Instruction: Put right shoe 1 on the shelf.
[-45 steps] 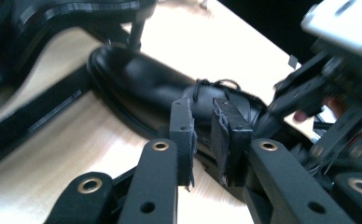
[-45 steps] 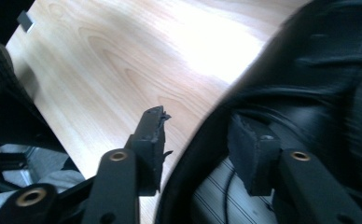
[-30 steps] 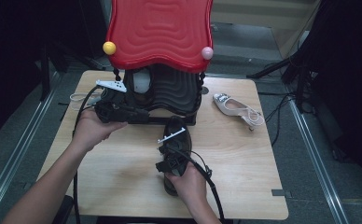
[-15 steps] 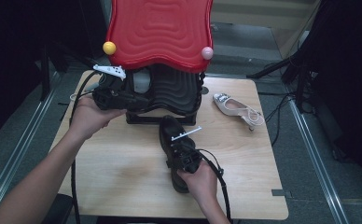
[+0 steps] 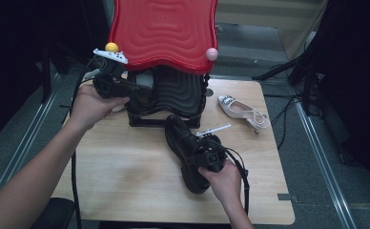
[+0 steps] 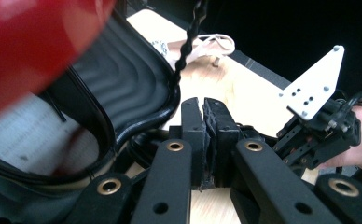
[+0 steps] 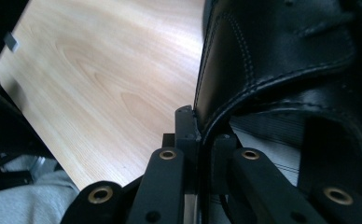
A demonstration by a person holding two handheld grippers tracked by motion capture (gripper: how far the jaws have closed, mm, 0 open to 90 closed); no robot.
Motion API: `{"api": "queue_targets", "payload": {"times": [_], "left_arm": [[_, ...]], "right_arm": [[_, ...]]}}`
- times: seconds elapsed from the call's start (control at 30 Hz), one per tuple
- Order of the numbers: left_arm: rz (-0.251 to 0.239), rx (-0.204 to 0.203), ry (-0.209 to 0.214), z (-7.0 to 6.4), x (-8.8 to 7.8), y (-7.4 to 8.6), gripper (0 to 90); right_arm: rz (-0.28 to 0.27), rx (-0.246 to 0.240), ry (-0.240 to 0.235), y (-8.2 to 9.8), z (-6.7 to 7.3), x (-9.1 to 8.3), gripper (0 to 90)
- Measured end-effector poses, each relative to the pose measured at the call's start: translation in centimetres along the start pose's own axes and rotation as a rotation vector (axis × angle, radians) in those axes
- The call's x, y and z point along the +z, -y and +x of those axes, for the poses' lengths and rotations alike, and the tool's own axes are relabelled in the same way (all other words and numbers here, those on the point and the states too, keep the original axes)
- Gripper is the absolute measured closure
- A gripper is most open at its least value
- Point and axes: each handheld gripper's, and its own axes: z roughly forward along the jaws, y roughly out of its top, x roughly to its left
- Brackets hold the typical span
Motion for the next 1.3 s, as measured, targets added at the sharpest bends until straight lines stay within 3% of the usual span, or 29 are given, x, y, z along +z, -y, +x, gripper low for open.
{"api": "queue_targets", "payload": {"times": [0.17, 0.4, 0.83, 1.0, 1.1, 1.3], "left_arm": [[-0.005, 0.012, -0.006, 0.0, -0.5, -1.1, 90.0], [-0.024, 0.034, -0.029, -0.3, -1.4, -3.1, 90.0], [-0.039, 0.06, -0.097, 0.0, -2.3, -7.2, 90.0], [-0.048, 0.042, -0.122, 0.6, -2.0, -7.9, 90.0], [-0.044, 0.035, -0.144, 1.1, -1.7, -8.1, 90.0], [-0.046, 0.027, -0.165, 1.7, -1.4, -8.2, 90.0]], "right_arm": [[-0.019, 0.03, -0.046, -0.2, -0.6, -1.6, 87.2], [-0.033, 0.016, -0.064, -0.1, -0.4, -3.7, 87.1], [-0.053, -0.029, -0.094, -0.4, 1.6, -7.4, 86.7], [-0.083, -0.055, -0.103, -1.3, 2.4, -9.0, 86.6], [-0.096, -0.071, -0.082, -2.2, 2.9, -9.9, 86.5], [-0.125, -0.079, -0.06, -4.1, 2.8, -10.4, 86.4]]}}
